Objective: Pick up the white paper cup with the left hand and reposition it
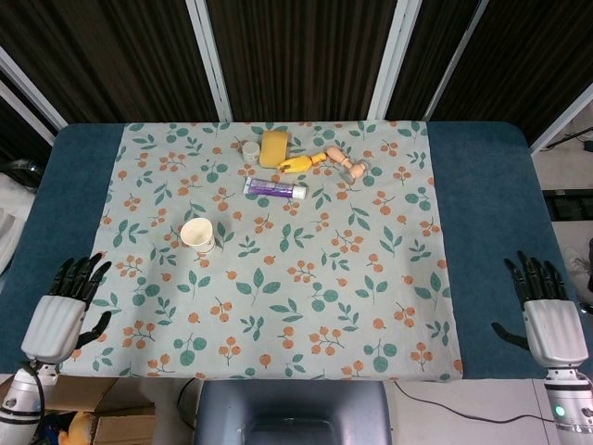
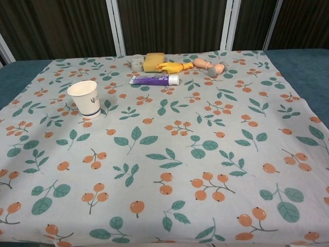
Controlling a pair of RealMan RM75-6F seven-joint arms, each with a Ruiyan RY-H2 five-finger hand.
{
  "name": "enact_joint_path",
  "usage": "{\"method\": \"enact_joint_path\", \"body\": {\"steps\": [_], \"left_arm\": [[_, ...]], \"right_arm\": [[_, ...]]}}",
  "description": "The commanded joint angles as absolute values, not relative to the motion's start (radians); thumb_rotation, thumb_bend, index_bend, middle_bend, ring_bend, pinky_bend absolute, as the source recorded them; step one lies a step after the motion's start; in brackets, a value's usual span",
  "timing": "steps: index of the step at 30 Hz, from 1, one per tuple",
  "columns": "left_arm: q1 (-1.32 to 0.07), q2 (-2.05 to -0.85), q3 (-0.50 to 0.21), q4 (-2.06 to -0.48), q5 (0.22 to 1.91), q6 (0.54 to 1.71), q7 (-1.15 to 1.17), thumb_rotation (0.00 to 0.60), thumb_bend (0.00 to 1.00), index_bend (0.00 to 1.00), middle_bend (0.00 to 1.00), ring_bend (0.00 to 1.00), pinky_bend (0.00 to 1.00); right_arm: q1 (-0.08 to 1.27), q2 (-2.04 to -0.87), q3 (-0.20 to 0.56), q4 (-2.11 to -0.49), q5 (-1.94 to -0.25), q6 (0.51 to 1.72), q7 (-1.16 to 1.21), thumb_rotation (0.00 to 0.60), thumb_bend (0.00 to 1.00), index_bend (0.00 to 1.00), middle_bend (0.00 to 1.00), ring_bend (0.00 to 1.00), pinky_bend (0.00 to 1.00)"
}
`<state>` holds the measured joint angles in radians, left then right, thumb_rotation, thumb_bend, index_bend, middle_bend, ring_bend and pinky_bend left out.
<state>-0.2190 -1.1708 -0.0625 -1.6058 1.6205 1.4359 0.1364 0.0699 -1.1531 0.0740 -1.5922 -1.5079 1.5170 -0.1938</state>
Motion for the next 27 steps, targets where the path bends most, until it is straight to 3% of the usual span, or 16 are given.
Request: {"method": "enact_joint_path", "body": {"steps": [1, 6, 10, 20, 27], "left_arm": [[-0.336, -1.151, -0.119, -1.651, 1.658, 1.333, 0.169, 0.6, 0.35, 0.0, 0.0, 0.0, 0.0], [-0.492, -1.155, -0.193, -1.74, 1.588, 1.136, 0.2, 0.6, 0.35, 0.0, 0.0, 0.0, 0.0], [-0.609, -1.217, -0.239, -1.722, 1.49, 0.99, 0.254, 0.6, 0.34, 0.0, 0.0, 0.0, 0.0], [-0.784, -1.389, -0.264, -1.582, 1.212, 0.814, 0.511, 0.6, 0.32, 0.0, 0.0, 0.0, 0.0], [-0.881, -1.489, -0.235, -1.448, 1.05, 0.804, 0.717, 0.6, 0.31, 0.0, 0.0, 0.0, 0.0]], "right_arm": [[0.073, -1.145, 0.08, -1.602, -1.502, 1.516, -0.21, 0.6, 0.25, 0.0, 0.0, 0.0, 0.0], [0.073, -1.147, 0.076, -1.614, -1.498, 1.508, -0.226, 0.6, 0.25, 0.0, 0.0, 0.0, 0.0], [0.075, -1.153, 0.07, -1.619, -1.496, 1.498, -0.238, 0.6, 0.25, 0.0, 0.0, 0.0, 0.0], [0.071, -1.143, 0.067, -1.646, -1.505, 1.508, -0.262, 0.6, 0.25, 0.0, 0.0, 0.0, 0.0], [0.067, -1.15, 0.061, -1.639, -1.511, 1.512, -0.271, 0.6, 0.25, 0.0, 0.0, 0.0, 0.0]]}}
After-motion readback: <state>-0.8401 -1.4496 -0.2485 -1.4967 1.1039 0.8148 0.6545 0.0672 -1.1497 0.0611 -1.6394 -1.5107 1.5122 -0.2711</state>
